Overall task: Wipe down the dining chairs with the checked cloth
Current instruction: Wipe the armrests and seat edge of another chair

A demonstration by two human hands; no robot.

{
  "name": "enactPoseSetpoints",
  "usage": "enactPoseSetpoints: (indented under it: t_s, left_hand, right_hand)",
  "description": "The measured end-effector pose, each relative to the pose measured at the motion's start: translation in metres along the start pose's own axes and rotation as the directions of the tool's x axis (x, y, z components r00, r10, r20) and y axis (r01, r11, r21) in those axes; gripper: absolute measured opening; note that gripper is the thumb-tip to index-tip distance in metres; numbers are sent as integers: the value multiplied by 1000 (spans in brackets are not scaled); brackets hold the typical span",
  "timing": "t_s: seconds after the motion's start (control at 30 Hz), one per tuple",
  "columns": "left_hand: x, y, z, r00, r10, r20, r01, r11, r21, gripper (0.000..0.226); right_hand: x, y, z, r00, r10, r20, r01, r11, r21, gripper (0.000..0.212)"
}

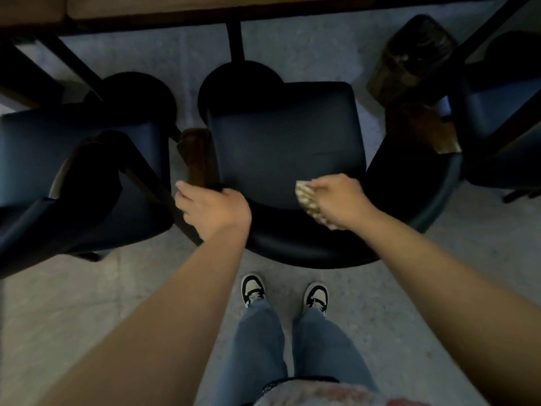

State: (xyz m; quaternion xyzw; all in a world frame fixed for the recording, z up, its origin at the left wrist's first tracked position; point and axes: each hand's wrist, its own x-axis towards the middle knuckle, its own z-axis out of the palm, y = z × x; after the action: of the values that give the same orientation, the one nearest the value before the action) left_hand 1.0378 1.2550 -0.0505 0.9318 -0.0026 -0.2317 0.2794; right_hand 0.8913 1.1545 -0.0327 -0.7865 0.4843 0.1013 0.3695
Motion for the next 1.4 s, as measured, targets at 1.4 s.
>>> enactPoseSetpoints:
  t_s: [1.4]
  left_hand:
    - [-21,1,15,880,467,90,-426,690,585,76]
  right_hand:
    - [-16,1,16,942,-265,205,280,959,-46,34]
